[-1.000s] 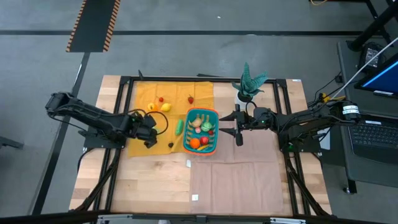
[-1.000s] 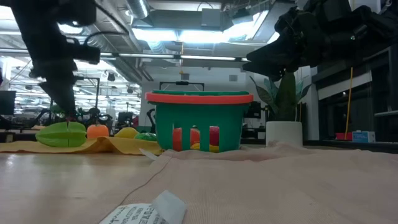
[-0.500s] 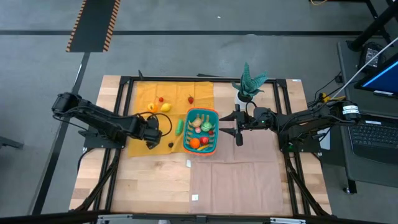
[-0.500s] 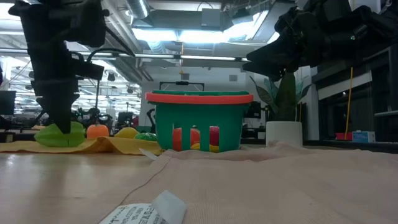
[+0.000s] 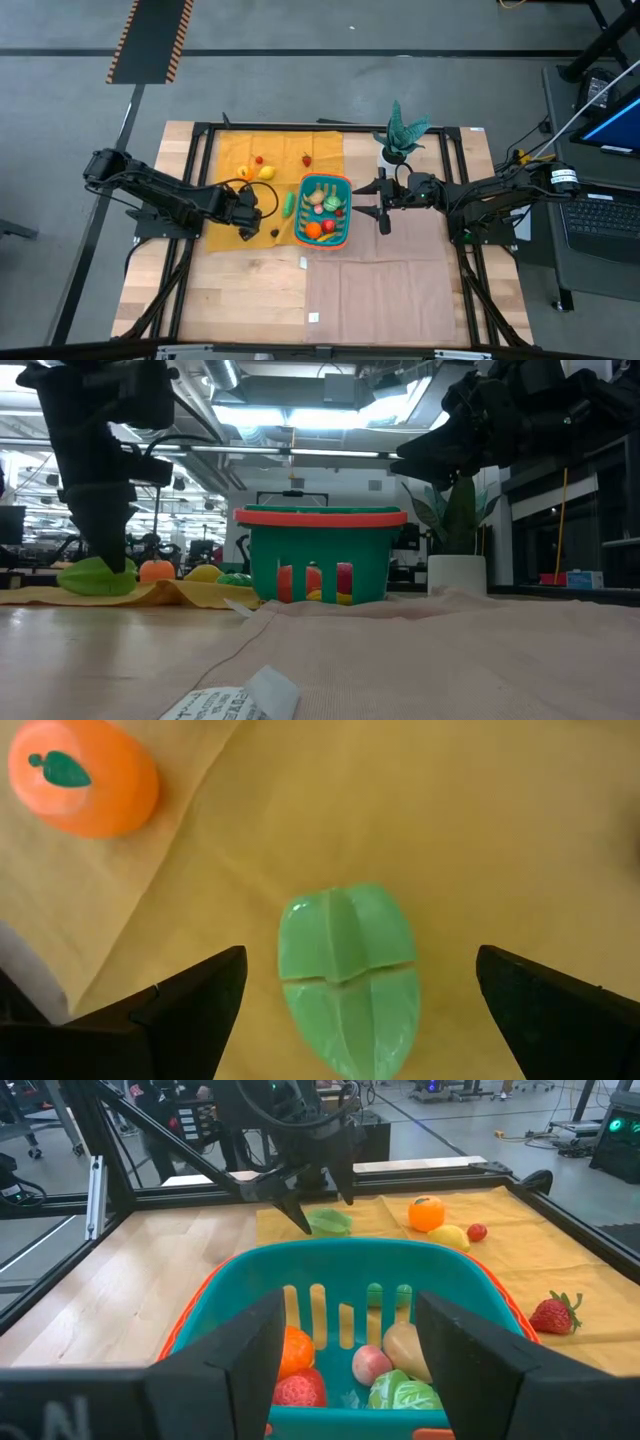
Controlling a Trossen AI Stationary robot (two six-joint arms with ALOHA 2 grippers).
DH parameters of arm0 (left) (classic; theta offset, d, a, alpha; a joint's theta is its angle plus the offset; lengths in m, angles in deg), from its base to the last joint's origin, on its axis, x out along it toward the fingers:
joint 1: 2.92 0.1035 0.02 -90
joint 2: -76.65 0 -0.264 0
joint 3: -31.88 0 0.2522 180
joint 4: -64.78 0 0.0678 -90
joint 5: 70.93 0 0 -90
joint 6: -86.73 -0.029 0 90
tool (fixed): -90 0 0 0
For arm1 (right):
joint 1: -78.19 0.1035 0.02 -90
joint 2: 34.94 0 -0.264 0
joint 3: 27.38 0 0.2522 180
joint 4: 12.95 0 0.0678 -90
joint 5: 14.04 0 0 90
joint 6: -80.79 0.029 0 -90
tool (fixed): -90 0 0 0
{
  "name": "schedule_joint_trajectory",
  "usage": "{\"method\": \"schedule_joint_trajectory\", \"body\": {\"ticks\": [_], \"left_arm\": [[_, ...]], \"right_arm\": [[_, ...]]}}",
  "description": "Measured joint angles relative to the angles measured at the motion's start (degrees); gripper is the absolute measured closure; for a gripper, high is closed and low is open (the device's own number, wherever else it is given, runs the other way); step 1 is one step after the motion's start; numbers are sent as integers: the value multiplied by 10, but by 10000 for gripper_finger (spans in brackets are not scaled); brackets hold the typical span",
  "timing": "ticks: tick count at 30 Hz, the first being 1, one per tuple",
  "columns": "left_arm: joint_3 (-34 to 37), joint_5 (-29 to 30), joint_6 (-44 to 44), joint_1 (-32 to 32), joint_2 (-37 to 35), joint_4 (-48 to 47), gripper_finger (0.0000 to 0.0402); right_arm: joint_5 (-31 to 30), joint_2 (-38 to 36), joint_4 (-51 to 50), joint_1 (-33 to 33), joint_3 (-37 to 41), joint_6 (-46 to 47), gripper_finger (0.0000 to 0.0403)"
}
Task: Pick and placing Produce into tupperware
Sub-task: Put the starfruit into the basket
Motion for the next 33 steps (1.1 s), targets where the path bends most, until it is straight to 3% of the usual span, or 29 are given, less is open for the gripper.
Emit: {"method": "schedule_joint_trajectory", "body": {"ticks": [14,18,33], "left_arm": [[18,0,77,0,0,-2,17],[38,-25,105,0,0,-2,17],[44,-27,104,0,0,32,17]], "right_arm": [[0,0,0,0,0,0,178],[0,0,0,0,0,0,178],[0,0,0,0,0,0,178]]}}
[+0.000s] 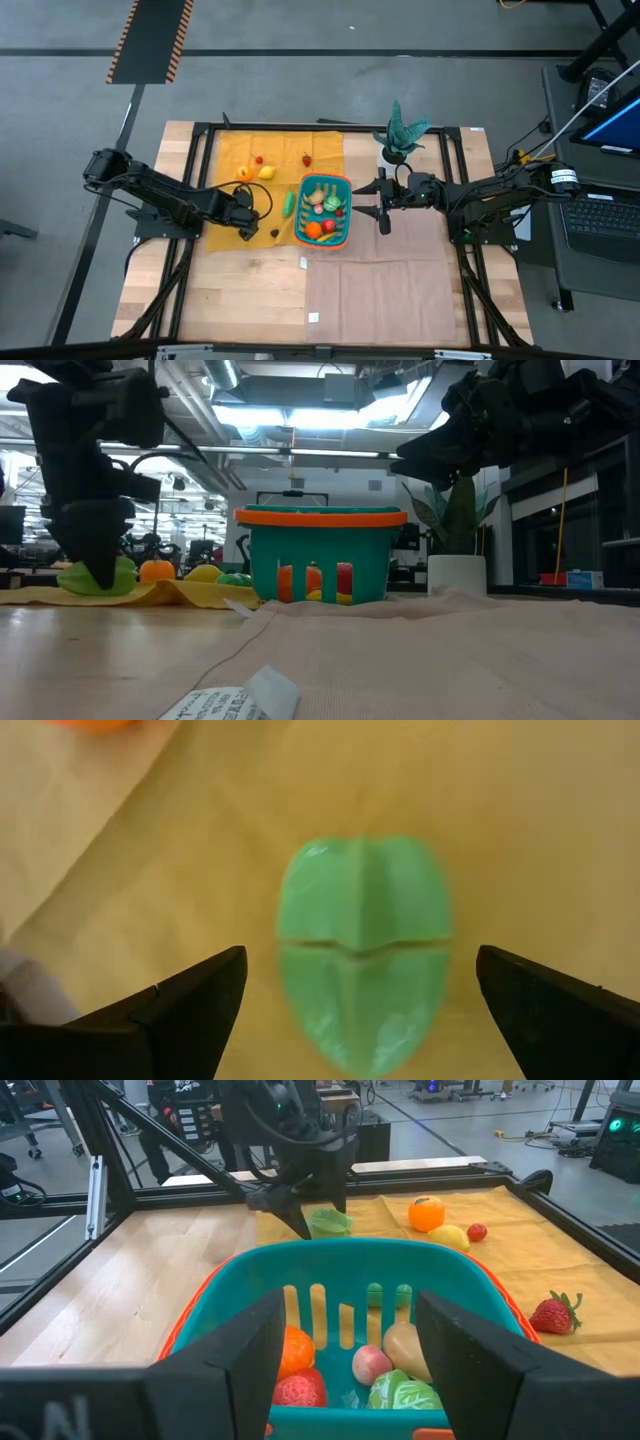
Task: Pick and placing Produce into tupperware
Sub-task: Put the starfruit into the basket
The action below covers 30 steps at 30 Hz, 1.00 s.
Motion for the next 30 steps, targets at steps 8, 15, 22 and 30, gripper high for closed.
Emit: {"method": "schedule_joint_trajectory", "body": {"ticks": [8,15,22,30], "left_arm": [[8,1,-10,1,0,20,17],[20,1,12,3,0,26,22],[20,1,12,3,0,29,37],[20,1,11,3,0,43,44]], "right_arm": [[0,0,0,0,0,0,178],[0,0,0,0,0,0,178],[0,0,0,0,0,0,178],[0,0,0,0,0,0,178]]}}
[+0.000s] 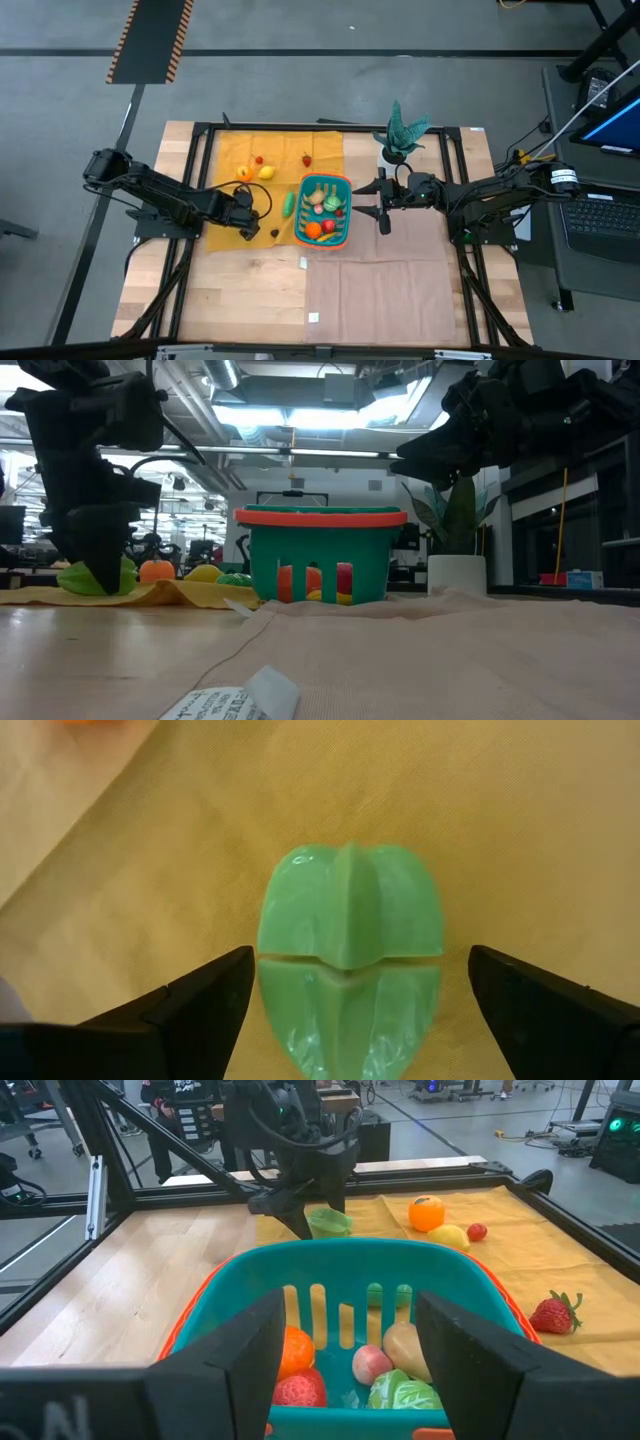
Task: Pick and placing Produce into tupperware
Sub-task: Put the starfruit into the basket
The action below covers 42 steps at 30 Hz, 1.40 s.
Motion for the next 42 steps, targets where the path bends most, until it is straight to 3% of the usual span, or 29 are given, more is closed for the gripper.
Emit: {"method": "schedule_joint_trajectory", "body": {"ticks": [13,28,35,42], "left_arm": [[0,13,0,0,0,-2,75],[0,15,-1,0,0,-2,175],[0,16,-15,0,-2,-4,176],[-42,22,-41,0,-7,-69,176]], "right_arm": [[0,0,0,0,0,0,178],[0,0,0,0,0,0,178],[0,0,0,0,0,0,178],[0,0,0,0,0,0,178]]}}
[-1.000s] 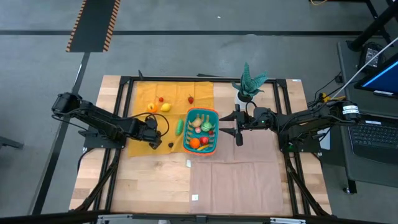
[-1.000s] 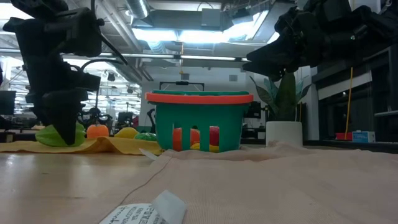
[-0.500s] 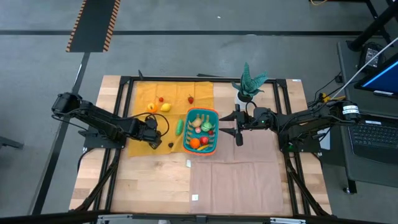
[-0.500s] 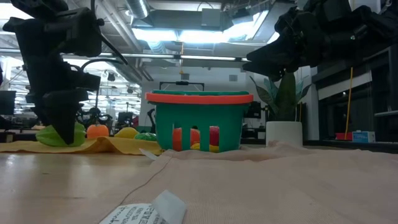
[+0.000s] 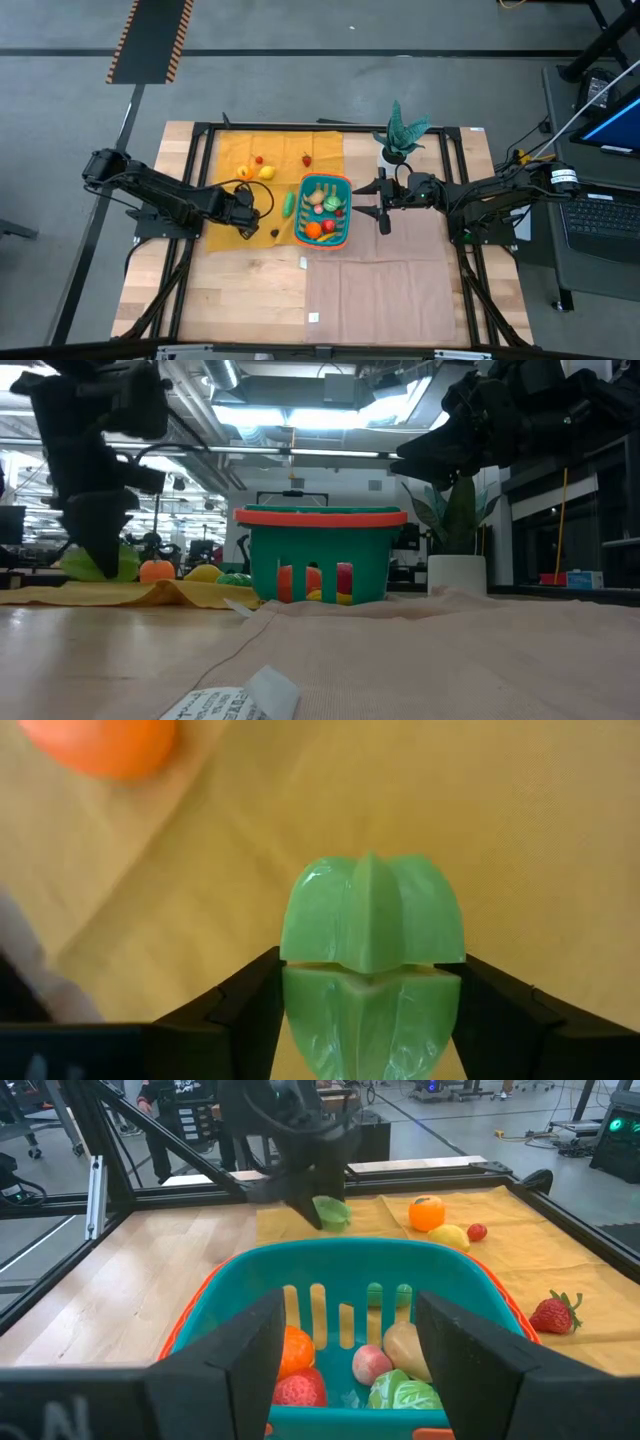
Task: Pick and placing Produce into tupperware
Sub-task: Put the starfruit into the basket
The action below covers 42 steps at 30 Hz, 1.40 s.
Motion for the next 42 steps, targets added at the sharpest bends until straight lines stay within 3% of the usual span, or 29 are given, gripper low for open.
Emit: {"method": "schedule_joint_trajectory", "body": {"ticks": [10,18,24,30,36,42], "left_arm": [[-50,54,-114,0,-76,-5,176],[-50,117,-201,-27,-167,85,176],[-5,131,-286,-58,-206,231,176],[99,129,-347,-81,-230,433,176],[186,48,-427,-89,-236,686,176],[207,39,-433,-89,-235,716,177]], "right_arm": [[0,0,-6,0,0,-2,178],[0,0,-5,0,0,-3,178],[0,0,-6,0,0,-3,178],[0,0,-8,0,0,21,178],[0,0,-10,0,0,19,178],[0,0,-12,-1,0,-19,178]]}}
